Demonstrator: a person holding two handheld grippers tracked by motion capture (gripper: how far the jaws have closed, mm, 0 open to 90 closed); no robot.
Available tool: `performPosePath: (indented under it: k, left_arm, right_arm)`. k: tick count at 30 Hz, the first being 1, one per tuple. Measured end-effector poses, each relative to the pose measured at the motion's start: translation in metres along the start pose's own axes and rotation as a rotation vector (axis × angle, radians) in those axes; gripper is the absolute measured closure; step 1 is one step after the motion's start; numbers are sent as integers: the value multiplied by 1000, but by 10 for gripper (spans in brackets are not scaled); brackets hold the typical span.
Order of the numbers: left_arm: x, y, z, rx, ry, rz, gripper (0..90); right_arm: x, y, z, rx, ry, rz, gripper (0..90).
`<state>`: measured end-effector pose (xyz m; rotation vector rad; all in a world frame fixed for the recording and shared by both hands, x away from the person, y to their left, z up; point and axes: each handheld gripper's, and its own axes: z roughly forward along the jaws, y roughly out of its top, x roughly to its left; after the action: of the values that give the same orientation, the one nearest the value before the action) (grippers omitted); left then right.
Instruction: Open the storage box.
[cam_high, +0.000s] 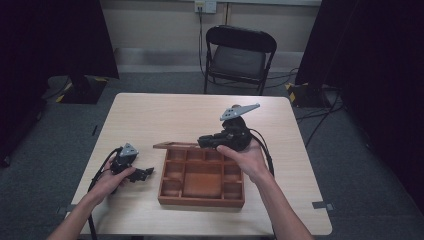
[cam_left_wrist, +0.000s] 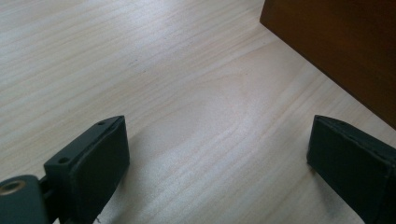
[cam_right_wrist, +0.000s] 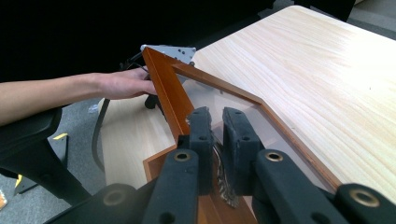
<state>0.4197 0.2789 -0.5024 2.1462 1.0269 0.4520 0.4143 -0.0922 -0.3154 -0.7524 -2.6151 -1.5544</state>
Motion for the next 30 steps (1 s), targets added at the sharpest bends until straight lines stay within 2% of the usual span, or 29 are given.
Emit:
performPosePath:
  k: [30]
  left_arm:
    - [0, 0, 0, 3, -1, 1, 50]
  right_arm:
    - [-11, 13, -1, 12, 13, 28, 835]
